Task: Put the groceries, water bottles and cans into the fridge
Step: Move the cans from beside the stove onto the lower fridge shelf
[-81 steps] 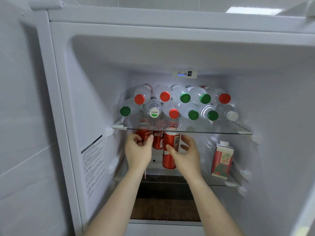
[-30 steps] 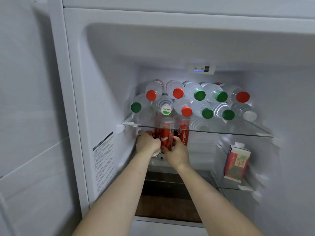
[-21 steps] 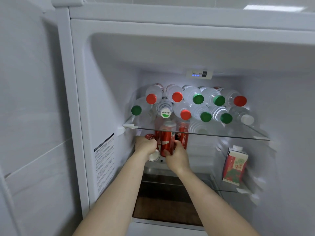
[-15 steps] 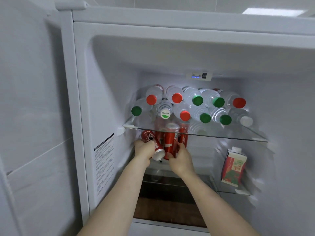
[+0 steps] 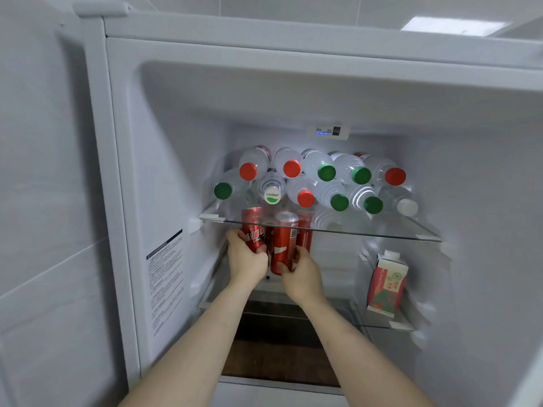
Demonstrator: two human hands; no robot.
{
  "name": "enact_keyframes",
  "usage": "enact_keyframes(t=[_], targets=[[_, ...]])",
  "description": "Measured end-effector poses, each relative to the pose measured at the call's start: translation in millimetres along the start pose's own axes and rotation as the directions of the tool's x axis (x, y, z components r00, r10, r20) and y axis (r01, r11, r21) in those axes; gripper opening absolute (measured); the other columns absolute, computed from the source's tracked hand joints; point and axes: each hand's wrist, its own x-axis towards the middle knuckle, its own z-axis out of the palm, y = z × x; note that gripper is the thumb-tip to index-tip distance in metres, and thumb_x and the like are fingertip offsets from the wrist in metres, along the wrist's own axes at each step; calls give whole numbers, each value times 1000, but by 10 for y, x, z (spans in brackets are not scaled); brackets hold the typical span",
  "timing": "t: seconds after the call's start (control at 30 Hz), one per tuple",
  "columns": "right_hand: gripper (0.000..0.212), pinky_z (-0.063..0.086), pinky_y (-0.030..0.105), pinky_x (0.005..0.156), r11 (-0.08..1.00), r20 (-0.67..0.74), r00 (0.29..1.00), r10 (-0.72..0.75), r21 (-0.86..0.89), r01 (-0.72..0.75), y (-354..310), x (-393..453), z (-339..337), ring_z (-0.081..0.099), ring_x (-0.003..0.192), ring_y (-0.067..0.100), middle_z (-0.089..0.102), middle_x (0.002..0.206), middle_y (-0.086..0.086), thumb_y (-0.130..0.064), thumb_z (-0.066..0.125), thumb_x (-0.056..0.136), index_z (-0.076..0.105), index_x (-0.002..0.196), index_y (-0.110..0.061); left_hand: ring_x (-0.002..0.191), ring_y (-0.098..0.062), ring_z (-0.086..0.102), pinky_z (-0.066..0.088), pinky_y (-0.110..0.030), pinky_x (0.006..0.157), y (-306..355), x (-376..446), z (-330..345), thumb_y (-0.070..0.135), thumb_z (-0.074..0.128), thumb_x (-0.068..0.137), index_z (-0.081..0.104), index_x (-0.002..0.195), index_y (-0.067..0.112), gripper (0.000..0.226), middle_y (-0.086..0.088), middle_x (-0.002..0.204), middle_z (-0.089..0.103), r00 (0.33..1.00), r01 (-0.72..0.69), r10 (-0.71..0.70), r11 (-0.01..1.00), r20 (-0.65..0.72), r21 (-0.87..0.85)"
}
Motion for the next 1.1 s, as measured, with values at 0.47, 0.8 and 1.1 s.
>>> enact_keyframes(t=[0.47, 0.8, 1.1], targets=[[39, 45, 22, 92, 997, -17, 1000, 26, -75, -27, -86, -24, -10, 64, 114, 14, 68, 123, -3, -22, 74, 92, 62, 129, -19, 109, -19, 53, 48, -37, 97, -17, 46, 22, 3, 77, 77, 42, 111, 20, 51, 4, 117, 40, 988, -152, 149, 974, 30, 167], [48, 49, 35, 106, 993, 18, 998, 57, -108, -55, -123, -49, -17, 65, 118, 19, 66, 135, 0, -23, 69, 97, 55, 143, -19, 106, -21, 57, 52, -39, 90, -16, -19, -71, 4, 73, 79, 46, 111, 17, 44, -2, 119, 51, 997, -75, 76, 981, 2, 178], [62, 47, 44, 112, 995, 27, 996, 90, -43, -89, -298, -541, -119, 51, 134, 19, 47, 150, -4, -12, 64, 97, 40, 152, -28, 115, -16, 51, 45, -33, 90, 60, -540, -469, 4, 60, 90, 49, 106, 28, 31, 3, 126, 51, 989, -32, 12, 990, 149, 136]])
